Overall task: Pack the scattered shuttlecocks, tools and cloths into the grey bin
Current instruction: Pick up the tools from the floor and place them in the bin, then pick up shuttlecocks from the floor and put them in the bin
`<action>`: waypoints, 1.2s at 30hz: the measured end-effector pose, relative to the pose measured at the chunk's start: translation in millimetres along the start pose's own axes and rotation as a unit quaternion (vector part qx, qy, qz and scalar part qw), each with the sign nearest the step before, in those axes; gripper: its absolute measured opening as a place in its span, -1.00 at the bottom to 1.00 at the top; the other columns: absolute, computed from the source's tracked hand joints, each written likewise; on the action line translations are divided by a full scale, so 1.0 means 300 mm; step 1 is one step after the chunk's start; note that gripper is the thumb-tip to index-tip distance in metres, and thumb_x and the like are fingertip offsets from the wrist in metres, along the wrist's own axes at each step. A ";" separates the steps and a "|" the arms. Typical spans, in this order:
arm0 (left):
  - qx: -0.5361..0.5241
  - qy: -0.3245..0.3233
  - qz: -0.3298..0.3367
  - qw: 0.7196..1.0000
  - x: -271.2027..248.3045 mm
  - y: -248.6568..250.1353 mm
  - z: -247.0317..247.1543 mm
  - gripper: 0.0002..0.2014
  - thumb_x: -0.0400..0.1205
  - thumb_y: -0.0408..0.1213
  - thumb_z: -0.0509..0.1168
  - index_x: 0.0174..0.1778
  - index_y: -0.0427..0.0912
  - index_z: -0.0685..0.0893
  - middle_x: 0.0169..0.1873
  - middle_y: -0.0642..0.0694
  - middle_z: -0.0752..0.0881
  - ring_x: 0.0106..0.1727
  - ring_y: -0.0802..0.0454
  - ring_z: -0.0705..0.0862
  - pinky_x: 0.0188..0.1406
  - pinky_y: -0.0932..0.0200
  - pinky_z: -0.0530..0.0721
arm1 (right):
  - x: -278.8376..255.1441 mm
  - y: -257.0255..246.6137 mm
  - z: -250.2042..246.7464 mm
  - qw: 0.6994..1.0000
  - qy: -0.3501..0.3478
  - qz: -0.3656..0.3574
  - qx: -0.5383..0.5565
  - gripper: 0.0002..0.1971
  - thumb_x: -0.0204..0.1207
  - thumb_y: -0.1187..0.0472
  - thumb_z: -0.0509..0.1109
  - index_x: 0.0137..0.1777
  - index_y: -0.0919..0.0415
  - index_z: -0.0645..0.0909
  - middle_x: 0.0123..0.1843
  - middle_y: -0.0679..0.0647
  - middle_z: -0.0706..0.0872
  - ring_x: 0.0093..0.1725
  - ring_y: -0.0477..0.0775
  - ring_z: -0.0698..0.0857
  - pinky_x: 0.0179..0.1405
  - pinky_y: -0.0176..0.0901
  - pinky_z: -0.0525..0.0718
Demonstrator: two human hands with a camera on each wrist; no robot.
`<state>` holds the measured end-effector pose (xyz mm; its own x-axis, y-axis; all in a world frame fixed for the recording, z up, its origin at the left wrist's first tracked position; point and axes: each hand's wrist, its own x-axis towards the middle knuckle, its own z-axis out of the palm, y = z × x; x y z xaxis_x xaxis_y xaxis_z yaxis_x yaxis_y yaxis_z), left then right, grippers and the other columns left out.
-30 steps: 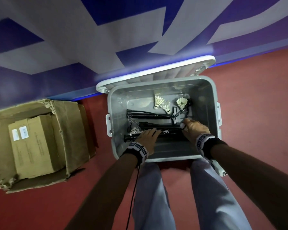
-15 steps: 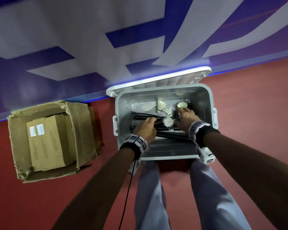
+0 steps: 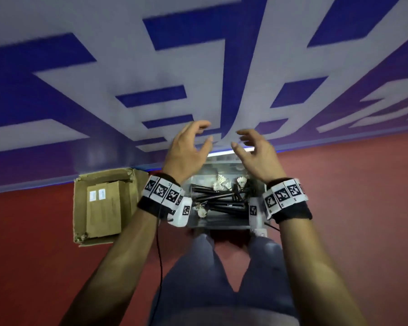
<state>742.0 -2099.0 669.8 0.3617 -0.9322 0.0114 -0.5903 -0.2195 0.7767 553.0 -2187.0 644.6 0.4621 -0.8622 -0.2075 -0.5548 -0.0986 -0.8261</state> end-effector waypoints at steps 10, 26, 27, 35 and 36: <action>0.008 0.145 0.149 0.978 -0.176 0.702 -0.721 -0.74 0.74 -0.22 0.33 0.34 -0.13 0.70 0.19 0.05 0.73 0.23 0.10 0.70 0.23 0.08 0.68 | -0.331 -0.783 -0.394 0.978 0.090 -0.185 0.042 -0.68 0.72 -0.07 0.38 0.40 0.00 0.60 0.32 -0.14 0.72 0.35 -0.19 0.66 0.29 -0.23 0.66; 0.091 0.331 -0.013 0.939 -0.642 0.752 -0.782 -0.65 0.70 -0.23 0.43 0.41 -0.13 0.65 0.27 -0.03 0.68 0.29 0.08 0.67 0.23 -0.03 0.67 | -0.352 -0.977 -0.375 0.945 -0.121 -0.300 0.051 -0.71 0.68 -0.07 0.43 0.33 -0.03 0.64 0.22 -0.18 0.75 0.23 -0.23 0.70 0.21 -0.23 0.69; 0.090 0.352 -0.042 0.931 -0.703 0.748 -0.777 -0.64 0.69 -0.23 0.44 0.42 -0.12 0.64 0.26 -0.03 0.68 0.28 0.08 0.67 0.23 -0.07 0.68 | -0.362 -0.990 -0.350 0.939 -0.145 -0.307 0.054 -0.72 0.68 -0.06 0.43 0.32 -0.02 0.65 0.20 -0.17 0.76 0.21 -0.24 0.71 0.20 -0.23 0.69; 0.116 0.500 -0.231 0.827 -1.330 0.759 -0.730 -0.58 0.67 -0.16 0.45 0.45 -0.08 0.60 0.29 0.04 0.66 0.31 0.16 0.66 0.25 -0.01 0.70 | -0.671 -1.099 0.004 0.854 -0.336 -0.392 0.062 -0.69 0.63 -0.05 0.48 0.30 0.02 0.65 0.10 -0.14 0.77 0.13 -0.11 0.74 0.21 -0.08 0.72; 0.117 0.518 -0.253 0.809 -1.420 0.763 -0.722 -0.58 0.68 -0.15 0.45 0.46 -0.06 0.59 0.30 0.05 0.66 0.32 0.17 0.66 0.27 -0.01 0.69 | -0.746 -1.117 0.050 0.838 -0.363 -0.404 0.059 -0.67 0.63 -0.04 0.49 0.32 0.03 0.64 0.11 -0.12 0.77 0.14 -0.12 0.74 0.22 -0.14 0.70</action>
<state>609.0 -1689.8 979.2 0.9382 0.0083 0.3460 -0.2551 -0.6591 0.7075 645.7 -1953.6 960.0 0.9763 -0.0041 0.2162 0.1947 -0.4177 -0.8875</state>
